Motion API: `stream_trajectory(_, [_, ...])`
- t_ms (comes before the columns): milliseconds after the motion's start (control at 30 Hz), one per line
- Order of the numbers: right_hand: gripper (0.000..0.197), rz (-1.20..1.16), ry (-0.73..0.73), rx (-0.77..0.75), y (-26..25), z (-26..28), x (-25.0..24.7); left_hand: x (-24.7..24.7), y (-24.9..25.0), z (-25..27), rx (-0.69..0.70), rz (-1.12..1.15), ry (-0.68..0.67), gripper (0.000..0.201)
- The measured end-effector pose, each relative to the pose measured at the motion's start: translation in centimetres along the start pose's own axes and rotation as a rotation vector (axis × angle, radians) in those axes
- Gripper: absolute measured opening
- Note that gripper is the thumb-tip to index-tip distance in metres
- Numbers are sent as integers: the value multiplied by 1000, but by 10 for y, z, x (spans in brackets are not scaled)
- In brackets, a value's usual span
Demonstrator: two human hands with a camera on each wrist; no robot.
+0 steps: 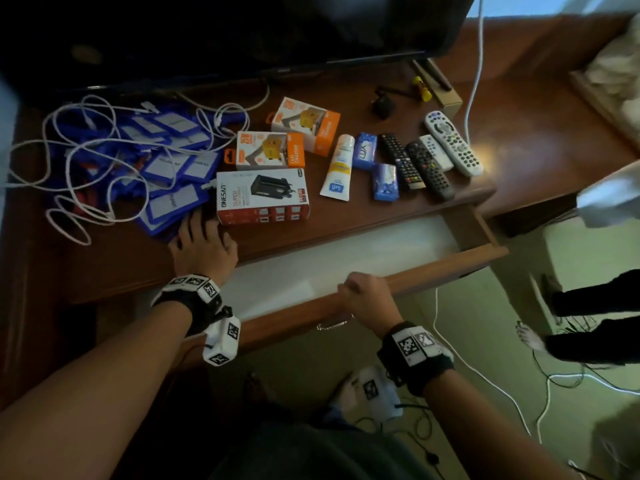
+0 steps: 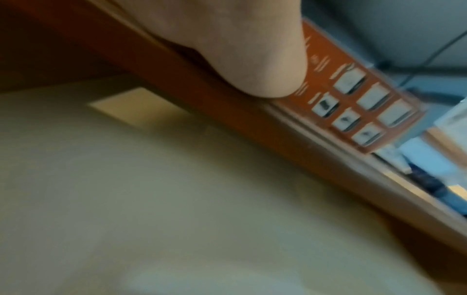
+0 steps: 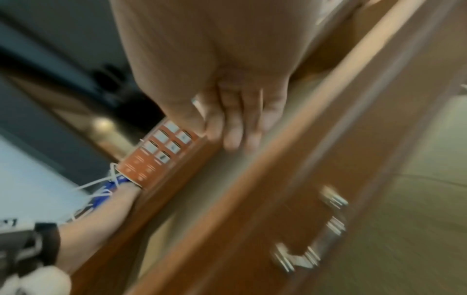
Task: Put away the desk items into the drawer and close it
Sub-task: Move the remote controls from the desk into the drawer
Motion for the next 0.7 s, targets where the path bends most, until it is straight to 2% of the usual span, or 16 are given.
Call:
stream_trajectory(100, [11,134,-18,-18,-8,-21,3,-1,2,0,-27,9,-10,37])
stream_trajectory(200, [26,316,-98,75,1,-31,8,-2,3,1,-38,10,-42,39])
stream_trajectory(267, [31,410,-103,58,8,-29,11,-4,2,3,-30,6,-64,41])
stream_trajectory(467, [30,497,-186,40,6,-29,11,-9,2,-2,-61,-18,-180,45])
stream_trajectory(600, [34,579,-260,77,6,-34,9,-6,1,-3,-89,9,-178,45])
stream_trajectory(700, [29,600,-284,120,7,-32,8,-4,0,-2,-82,20,-142,43])
Point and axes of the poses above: each hand's wrist, its own z-axis away from the middle knuckle, its own x-axis out of the palm, y = z × x, the point moved 1 cm from there along -z, towards the middle knuckle, and after that the axes turned 15 degrees about x, right-handed, at the moved point
